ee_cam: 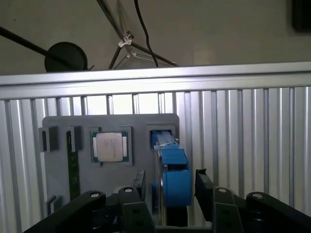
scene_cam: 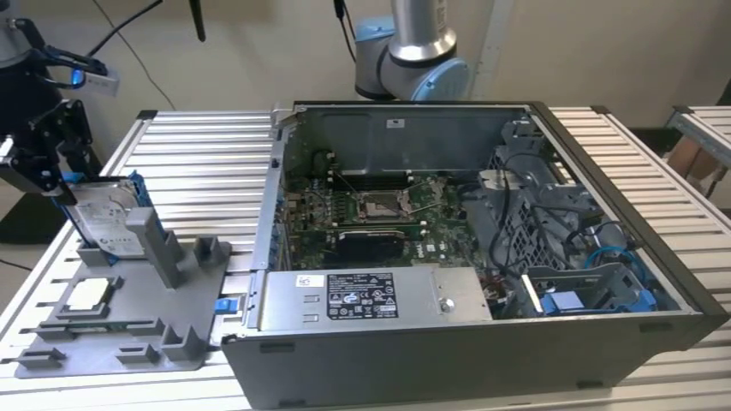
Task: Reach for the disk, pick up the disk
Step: 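Pick up the disk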
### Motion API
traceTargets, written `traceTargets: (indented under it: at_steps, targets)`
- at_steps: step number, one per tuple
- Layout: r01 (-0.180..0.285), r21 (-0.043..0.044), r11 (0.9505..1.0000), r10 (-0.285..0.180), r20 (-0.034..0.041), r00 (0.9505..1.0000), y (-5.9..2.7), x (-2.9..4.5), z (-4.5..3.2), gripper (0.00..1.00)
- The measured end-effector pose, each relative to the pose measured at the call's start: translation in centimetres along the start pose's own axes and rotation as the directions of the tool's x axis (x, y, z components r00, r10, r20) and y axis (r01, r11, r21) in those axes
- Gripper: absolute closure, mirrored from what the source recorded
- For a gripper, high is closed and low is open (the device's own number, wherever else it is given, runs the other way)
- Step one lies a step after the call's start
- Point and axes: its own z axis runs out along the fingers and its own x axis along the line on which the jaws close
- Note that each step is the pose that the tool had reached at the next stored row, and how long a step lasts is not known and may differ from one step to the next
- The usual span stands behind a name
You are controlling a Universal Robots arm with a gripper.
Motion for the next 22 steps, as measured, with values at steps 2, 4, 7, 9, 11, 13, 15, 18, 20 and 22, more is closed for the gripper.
traceTargets:
  at_steps: [2,4,7,9,11,13,15,18,20,22]
  targets:
    - [0.001,0.0001,1.0,-0.001,0.0,1.0,0.0,0.0,0.32,0.0]
    - [0.001,0.0002,1.0,-0.001,0.0001,1.0,-0.01,0.0,0.67,0.0]
    - [0.003,0.0015,1.0,-0.003,0.0001,1.0,-0.02,0.0,1.2,0.0]
    - [0.004,0.004,1.0,-0.004,0.0004,1.0,-0.02,0.0,1.56,0.0]
    - [0.004,0.0068,1.0,-0.004,0.0013,1.0,-0.02,0.0,1.87,0.0]
    - [0.005,0.0082,1.0,-0.005,0.0031,1.0,-0.02,-0.01,2.18,0.0]
    - [0.005,0.0088,0.9999,-0.006,0.0049,1.0,-0.02,0.0,2.5,0.0]
    - [0.006,0.0091,0.9999,-0.006,0.0065,1.0,-0.03,0.0,3.0,0.0]
    - [0.006,0.0095,0.9999,-0.006,0.0077,1.0,-0.03,0.0,3.28,0.0]
    - [0.007,0.0095,0.9999,-0.007,0.0093,0.9999,-0.04,0.0,3.54,0.0]
